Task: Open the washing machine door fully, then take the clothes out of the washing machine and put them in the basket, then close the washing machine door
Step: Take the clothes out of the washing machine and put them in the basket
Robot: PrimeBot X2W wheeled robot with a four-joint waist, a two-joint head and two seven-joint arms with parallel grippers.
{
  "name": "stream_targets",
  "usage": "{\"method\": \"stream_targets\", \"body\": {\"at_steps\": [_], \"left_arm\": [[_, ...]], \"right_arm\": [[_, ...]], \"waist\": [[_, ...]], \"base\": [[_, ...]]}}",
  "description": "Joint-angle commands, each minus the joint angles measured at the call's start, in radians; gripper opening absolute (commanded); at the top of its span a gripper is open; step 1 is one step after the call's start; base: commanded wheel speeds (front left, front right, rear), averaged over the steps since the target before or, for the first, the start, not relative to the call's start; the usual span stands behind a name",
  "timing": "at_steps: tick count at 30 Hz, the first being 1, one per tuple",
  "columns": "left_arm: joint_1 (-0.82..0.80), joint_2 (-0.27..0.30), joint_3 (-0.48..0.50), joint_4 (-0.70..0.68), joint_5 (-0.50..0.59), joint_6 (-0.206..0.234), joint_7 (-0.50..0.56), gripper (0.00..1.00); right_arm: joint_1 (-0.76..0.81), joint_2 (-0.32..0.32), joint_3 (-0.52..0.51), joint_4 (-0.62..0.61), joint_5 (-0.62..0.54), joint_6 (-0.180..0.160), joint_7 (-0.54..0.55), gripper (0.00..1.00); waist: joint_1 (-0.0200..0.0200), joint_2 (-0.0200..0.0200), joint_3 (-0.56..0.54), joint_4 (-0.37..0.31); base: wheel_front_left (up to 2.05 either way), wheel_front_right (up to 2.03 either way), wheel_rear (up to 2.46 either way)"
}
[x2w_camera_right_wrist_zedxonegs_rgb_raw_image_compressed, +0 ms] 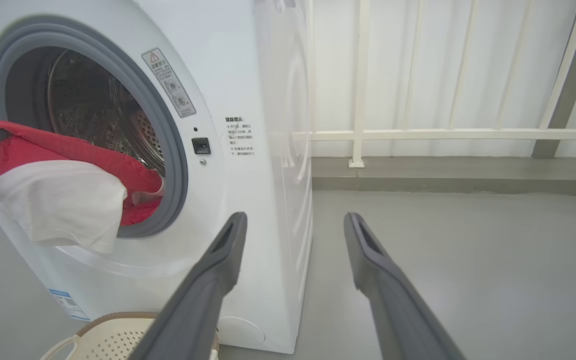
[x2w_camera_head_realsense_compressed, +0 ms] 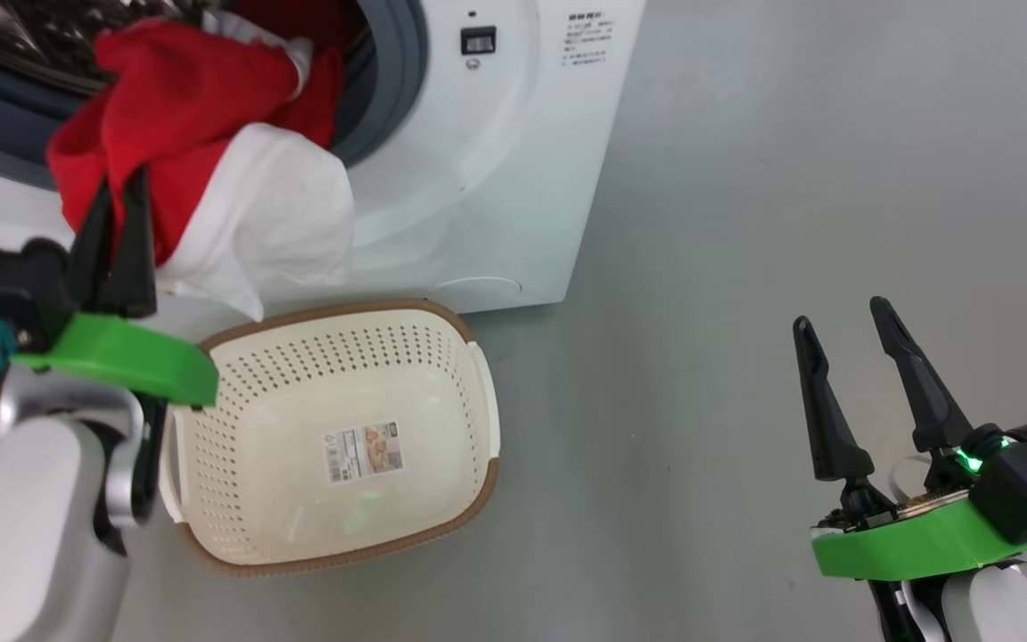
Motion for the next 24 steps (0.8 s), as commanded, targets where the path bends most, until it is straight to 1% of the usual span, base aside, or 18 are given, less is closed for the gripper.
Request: {"method": "stream_targets", "body": {"at_steps": [1, 12, 20, 24], "left_arm": [[0.009, 0.044, 0.038, -0.047, -0.001, 0.013, 0.005, 0.0], [0.155, 0.051, 0.034, -0.326, 0.002, 0.081, 0.073, 0.0], [0.241, 0.045, 0.024, -0.44, 0.001, 0.117, 0.101, 0.0], [0.278, 0.035, 0.001, -0.447, -0.001, 0.122, 0.117, 0.0]], "right_arm": [[0.004, -0.008, 0.021, -0.025, -0.01, 0.006, -0.006, 1.0], [0.007, -0.008, -0.002, -0.043, -0.006, 0.006, -0.006, 1.0], [0.001, -0.008, -0.012, -0.055, -0.004, 0.006, -0.006, 1.0], [-0.001, -0.008, -0.017, -0.054, -0.003, 0.006, -0.006, 1.0]], "waist": [[0.0001, -0.0001, -0.014, 0.011], [0.0001, -0.0001, -0.003, 0.035], [0.0001, -0.0001, 0.022, 0.043], [0.0001, -0.0001, 0.026, 0.046]], "base": [[0.0, 0.0, 0.0], [0.0, 0.0, 0.0], [0.0, 0.0, 0.0], [0.0, 0.0, 0.0]]}}
